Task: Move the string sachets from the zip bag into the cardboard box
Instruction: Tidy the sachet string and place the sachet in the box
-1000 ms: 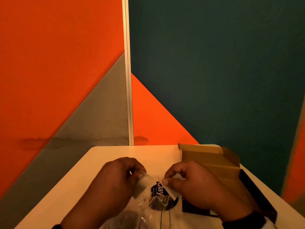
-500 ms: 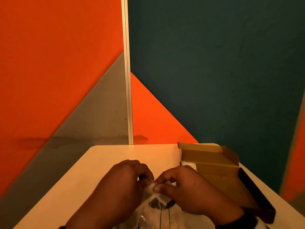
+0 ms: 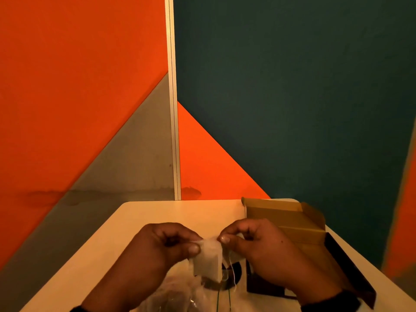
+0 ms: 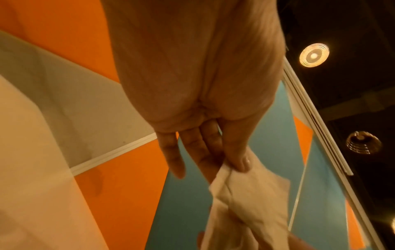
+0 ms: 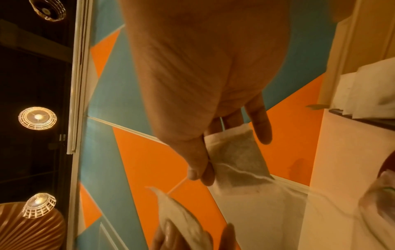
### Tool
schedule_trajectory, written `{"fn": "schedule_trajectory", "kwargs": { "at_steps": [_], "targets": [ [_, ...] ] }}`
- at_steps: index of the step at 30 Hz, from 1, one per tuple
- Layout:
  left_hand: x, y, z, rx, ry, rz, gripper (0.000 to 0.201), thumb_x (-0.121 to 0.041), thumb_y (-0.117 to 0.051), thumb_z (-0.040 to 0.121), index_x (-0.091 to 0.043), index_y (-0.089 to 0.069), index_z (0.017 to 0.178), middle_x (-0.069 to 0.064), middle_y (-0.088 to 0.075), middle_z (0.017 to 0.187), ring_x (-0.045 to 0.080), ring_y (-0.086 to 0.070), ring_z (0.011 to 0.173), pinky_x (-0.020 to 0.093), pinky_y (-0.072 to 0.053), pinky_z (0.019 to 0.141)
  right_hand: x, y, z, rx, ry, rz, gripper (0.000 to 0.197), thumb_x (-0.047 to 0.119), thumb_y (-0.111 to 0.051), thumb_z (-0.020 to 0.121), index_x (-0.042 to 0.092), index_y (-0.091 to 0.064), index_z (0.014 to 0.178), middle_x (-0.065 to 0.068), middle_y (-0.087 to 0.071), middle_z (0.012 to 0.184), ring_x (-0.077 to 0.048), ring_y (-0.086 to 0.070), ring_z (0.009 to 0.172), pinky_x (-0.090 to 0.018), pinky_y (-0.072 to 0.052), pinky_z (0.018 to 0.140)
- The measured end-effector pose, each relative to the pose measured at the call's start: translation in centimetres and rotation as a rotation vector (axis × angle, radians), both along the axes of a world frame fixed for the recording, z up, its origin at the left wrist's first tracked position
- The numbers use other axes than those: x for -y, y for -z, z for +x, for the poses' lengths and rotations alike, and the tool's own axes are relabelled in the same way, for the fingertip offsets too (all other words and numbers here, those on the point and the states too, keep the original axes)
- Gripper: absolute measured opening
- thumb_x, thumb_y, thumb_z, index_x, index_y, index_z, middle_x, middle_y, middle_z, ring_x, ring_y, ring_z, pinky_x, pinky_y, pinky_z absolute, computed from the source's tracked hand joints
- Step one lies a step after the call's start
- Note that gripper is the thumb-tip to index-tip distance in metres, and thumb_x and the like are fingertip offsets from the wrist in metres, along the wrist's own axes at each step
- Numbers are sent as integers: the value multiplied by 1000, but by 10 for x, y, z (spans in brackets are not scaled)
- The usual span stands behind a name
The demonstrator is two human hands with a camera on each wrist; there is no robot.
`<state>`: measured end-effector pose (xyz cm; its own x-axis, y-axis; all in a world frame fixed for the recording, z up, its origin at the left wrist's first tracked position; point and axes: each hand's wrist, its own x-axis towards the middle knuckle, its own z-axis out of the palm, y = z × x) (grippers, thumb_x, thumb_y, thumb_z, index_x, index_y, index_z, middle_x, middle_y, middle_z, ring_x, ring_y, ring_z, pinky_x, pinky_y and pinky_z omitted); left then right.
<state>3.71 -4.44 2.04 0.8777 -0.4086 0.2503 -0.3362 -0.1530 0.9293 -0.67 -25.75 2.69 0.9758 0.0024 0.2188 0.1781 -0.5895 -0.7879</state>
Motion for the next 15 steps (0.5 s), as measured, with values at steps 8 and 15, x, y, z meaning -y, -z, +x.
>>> {"fn": "schedule_trajectory", "kwargs": {
  "at_steps": [8, 15],
  "targets": [
    [12, 12, 4, -156, 83, -482, 18, -6, -61, 75, 2, -62, 91, 21, -74, 105, 29, -73, 94, 36, -58, 73, -9, -1, -2, -3, -68, 98, 17, 32, -65, 95, 38, -80, 90, 23, -76, 93, 1, -70, 91, -33, -58, 92],
    [16, 15, 7, -259, 99, -680, 49, -14, -88, 58, 2, -64, 98, 27, -66, 91, 28, -66, 74, 31, -54, 55, -13, 2, -1, -36, -95, 107, 20, 31, -68, 93, 48, -78, 92, 24, -75, 99, -3, -71, 96, -33, -58, 93]
  ]
}}
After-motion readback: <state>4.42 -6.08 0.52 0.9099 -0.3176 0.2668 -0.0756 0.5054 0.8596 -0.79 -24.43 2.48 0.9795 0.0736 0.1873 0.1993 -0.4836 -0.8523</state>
